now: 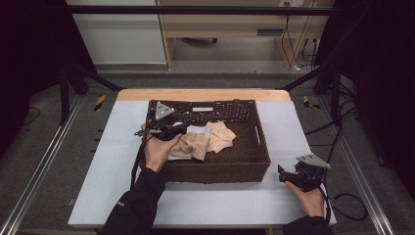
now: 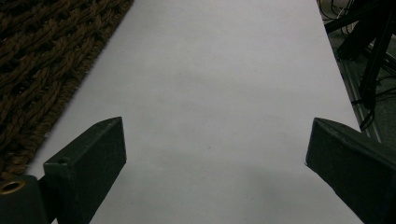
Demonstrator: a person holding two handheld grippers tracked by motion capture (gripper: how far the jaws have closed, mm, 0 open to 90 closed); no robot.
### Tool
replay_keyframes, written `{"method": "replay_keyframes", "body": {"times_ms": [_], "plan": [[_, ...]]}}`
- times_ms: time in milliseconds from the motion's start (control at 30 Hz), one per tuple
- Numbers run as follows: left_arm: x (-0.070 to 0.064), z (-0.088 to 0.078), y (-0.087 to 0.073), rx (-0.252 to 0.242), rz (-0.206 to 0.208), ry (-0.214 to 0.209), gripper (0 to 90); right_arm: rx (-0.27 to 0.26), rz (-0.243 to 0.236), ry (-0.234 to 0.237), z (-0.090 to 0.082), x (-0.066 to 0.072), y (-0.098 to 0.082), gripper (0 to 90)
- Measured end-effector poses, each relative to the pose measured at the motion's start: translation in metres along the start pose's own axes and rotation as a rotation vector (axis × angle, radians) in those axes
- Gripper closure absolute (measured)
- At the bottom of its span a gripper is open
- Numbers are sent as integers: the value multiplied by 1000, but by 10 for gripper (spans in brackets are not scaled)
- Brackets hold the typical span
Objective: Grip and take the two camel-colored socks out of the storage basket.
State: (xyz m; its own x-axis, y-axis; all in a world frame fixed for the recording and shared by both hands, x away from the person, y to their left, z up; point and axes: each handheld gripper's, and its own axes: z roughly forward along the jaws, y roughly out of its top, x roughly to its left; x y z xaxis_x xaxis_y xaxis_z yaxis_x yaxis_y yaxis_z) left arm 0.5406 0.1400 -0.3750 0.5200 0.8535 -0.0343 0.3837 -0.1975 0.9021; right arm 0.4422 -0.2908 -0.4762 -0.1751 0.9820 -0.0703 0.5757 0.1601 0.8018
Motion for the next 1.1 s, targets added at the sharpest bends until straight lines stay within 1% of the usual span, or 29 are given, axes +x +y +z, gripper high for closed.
{"method": "replay_keyframes", "body": {"times_ms": [33,67,100,133,200,233,300,333,367,433,467,533,567,600,633,700,767,867,933,967,1100], "plan": [[1,2,-1,13,3,3,488,2,8,2,0,0,0,54],[1,2,-1,13,3,3,488,2,8,2,0,0,0,54],[2,6,-3,32,8,8,488,1,6,1,0,0,0,53],[2,7,-4,36,7,9,488,2,8,1,0,0,0,53],[2,9,-5,43,5,7,488,3,7,2,0,0,0,53],[2,12,-9,65,10,5,488,2,1,0,0,0,0,54],[3,13,-10,73,11,6,487,5,5,0,0,0,0,53],[3,16,-14,93,7,5,487,5,5,-1,0,0,0,54],[4,18,-15,104,10,3,487,9,10,0,0,1,0,53],[4,19,-17,108,9,2,487,9,4,-2,1,1,0,53],[5,22,-20,128,7,4,487,10,4,-3,1,1,0,54],[6,25,-22,146,9,5,486,12,3,-2,1,1,0,54],[6,25,-22,146,9,5,486,12,3,-2,1,1,0,54],[5,27,-24,170,20,9,484,12,3,-1,1,1,0,55],[5,28,-25,183,28,13,478,13,2,-1,1,1,0,56],[4,29,-26,200,43,22,477,13,2,-2,1,1,0,56],[3,30,-27,206,47,24,477,15,4,0,1,1,0,56],[1,32,-29,236,76,25,478,16,-5,-2,2,1,-1,56],[0,33,-29,241,71,22,477,18,-8,-2,2,1,-1,56],[-1,34,-30,258,81,22,476,18,-8,-2,2,1,-1,56],[-2,36,-31,268,76,21,477,22,0,1,2,1,-1,56]]}}
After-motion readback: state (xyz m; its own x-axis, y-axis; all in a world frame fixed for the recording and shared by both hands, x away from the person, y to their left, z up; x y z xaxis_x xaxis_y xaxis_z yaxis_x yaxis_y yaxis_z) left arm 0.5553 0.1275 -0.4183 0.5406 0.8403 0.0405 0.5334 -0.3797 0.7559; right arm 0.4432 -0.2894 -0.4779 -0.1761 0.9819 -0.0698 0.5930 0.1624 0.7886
